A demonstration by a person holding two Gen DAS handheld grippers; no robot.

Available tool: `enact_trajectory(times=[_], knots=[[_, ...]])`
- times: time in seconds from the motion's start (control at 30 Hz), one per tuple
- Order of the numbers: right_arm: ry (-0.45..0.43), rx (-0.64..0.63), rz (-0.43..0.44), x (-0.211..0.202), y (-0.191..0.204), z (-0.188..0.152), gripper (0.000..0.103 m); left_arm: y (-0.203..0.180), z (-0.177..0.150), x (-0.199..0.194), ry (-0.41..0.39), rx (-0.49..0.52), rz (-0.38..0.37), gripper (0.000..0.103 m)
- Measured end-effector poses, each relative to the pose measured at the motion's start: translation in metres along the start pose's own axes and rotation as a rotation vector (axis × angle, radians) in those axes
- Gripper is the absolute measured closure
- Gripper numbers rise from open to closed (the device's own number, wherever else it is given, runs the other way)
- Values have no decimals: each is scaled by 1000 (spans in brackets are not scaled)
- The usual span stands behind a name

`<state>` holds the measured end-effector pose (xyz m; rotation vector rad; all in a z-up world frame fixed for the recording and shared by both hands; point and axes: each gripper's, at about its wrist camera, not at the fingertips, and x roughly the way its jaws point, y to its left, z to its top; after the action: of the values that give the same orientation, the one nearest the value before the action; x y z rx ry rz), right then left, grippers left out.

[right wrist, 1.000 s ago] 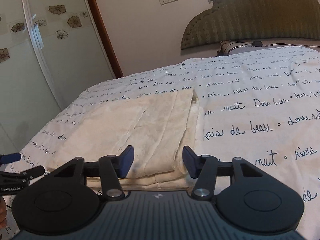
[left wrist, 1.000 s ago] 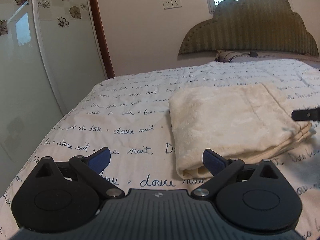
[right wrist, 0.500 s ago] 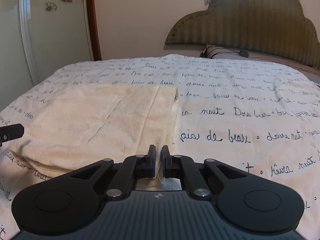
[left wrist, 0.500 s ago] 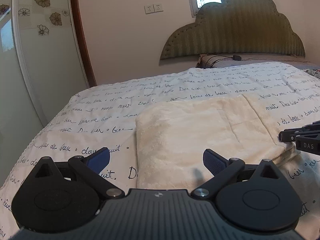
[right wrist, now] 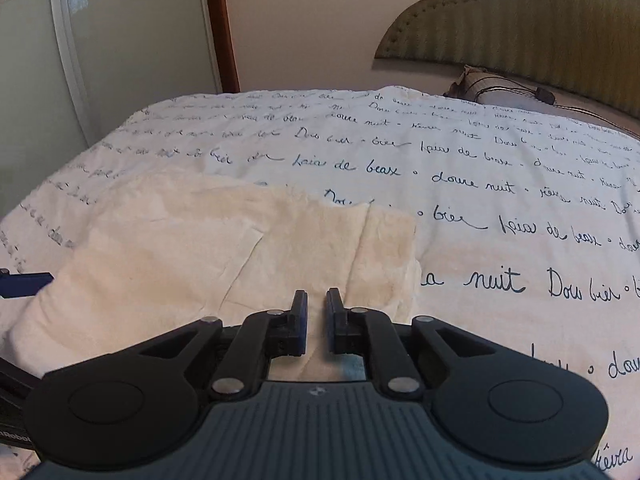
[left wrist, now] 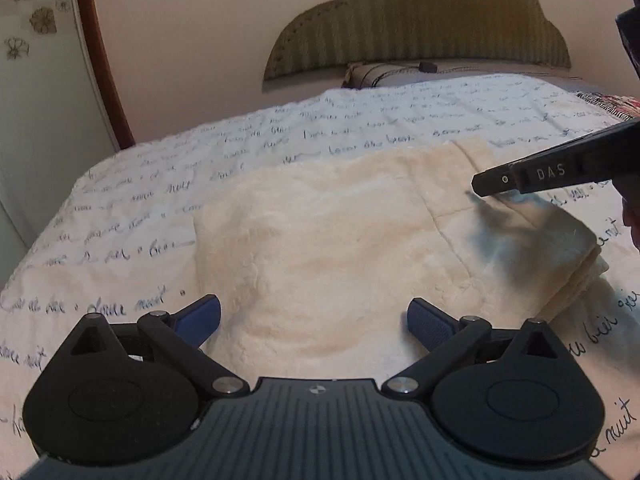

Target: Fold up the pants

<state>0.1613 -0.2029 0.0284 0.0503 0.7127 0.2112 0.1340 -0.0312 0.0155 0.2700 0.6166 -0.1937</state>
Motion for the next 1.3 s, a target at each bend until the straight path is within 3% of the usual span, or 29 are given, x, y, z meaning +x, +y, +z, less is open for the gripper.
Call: enact_trajectory(times=[0.07,0.13,0.2,0.33,0.4,0.47,0.53,0.6,0.63,0.73,0.8,0.87,0.93,1.03,1.17,1.3], knots=[[-61,37,1,-11,-11,6,89,7,13,-3,-60,-1,24,1],[-71,125,-49,-6,-35,15,58,16,29,5,-71,-10,17,1],[-58,207,-52,5,-58,19,47,23,44,17,-75,-19,13,1],[-24,375,100,28,-87,26,47,28,63,47,-73,-17,-6,1],[-7,383,139,40,-88,29,56,28,65,68,-18,-28,1,3],[11,282,66,46,-76,31,71,25,58,90,87,-28,8,2],[8,178,-32,46,-63,31,73,16,49,88,57,9,49,2],[14,139,-92,48,-56,31,72,5,48,74,23,68,93,7],[9,133,-112,46,-53,32,65,3,46,62,-12,81,109,6],[-106,74,-227,11,-32,28,56,4,36,28,-92,54,80,2],[-133,23,-124,-11,-16,20,53,8,28,18,-70,-8,30,1],[-75,11,29,-20,-4,8,51,10,19,23,-11,-49,-28,1],[-5,16,106,-17,6,-7,51,8,8,38,64,-57,-39,0],[20,-35,69,-7,16,-22,51,12,2,27,55,-99,-16,4],[-25,-75,-5,-34,39,-22,50,13,-5,-5,1,-131,-5,2],[-21,-100,-24,-44,48,-41,44,6,-18,-2,39,-162,-19,0]])
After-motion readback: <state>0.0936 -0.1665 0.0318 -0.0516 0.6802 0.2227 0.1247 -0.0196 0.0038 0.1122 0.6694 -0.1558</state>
